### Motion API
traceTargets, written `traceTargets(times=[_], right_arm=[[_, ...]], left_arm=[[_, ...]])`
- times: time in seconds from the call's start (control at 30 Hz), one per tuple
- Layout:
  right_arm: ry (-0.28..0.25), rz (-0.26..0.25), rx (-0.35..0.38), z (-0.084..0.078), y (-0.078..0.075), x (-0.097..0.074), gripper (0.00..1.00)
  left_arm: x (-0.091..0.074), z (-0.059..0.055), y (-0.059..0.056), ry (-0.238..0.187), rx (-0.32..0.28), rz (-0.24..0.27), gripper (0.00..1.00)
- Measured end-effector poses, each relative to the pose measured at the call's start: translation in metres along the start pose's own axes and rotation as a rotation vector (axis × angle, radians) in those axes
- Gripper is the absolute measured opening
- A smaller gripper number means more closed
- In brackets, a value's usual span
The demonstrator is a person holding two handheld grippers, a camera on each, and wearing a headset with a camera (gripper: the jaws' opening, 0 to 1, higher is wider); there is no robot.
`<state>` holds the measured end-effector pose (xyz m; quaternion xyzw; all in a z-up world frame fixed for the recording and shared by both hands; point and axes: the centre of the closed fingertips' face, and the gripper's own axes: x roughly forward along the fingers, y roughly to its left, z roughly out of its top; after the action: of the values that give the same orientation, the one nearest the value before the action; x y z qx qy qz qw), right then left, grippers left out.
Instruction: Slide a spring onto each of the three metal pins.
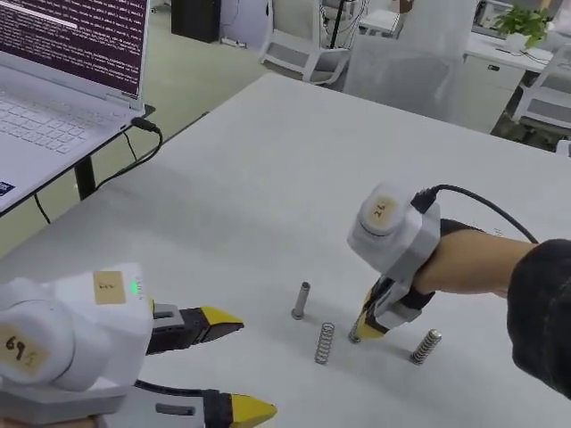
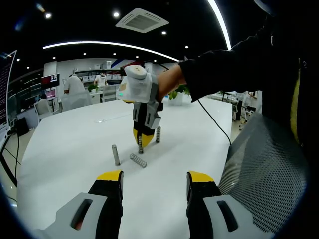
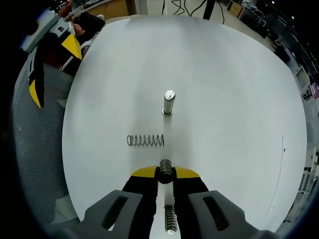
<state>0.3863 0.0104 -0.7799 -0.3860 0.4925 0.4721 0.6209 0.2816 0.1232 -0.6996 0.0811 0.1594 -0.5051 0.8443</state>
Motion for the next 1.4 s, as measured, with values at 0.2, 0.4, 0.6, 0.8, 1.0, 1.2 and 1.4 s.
traceTargets(times=[0.2, 0.4, 0.6, 0.8, 1.0, 1.2, 1.4], right_arm=[[0.004, 0.0, 0.003, -0.002, 0.001, 0.001, 0.1], [-0.009, -0.004, 0.012, -0.004, 0.002, -0.004, 0.12], [-0.03, -0.019, 0.018, -0.005, 0.001, -0.011, 0.16], [-0.068, -0.045, 0.026, -0.002, 0.0, -0.022, 0.2], [-0.112, -0.08, 0.014, 0.007, 0.002, -0.039, 0.2], [-0.167, -0.093, -0.007, 0.024, 0.014, -0.055, 0.21], [-0.205, -0.077, -0.01, 0.038, 0.029, -0.056, 0.22]], left_arm=[[0.001, 0.0, 0.0, 0.001, 0.001, -0.003, 0.46], [0.002, -0.001, -0.001, 0.003, 0.002, -0.008, 0.45], [0.003, -0.001, -0.002, 0.005, 0.004, -0.017, 0.45], [0.004, 0.0, -0.003, 0.007, 0.01, -0.025, 0.45], [0.005, -0.001, -0.004, 0.01, 0.012, -0.032, 0.45], [0.006, 0.0, -0.006, 0.01, 0.016, -0.038, 0.45], [0.005, 0.001, -0.007, 0.008, 0.018, -0.036, 0.45]])
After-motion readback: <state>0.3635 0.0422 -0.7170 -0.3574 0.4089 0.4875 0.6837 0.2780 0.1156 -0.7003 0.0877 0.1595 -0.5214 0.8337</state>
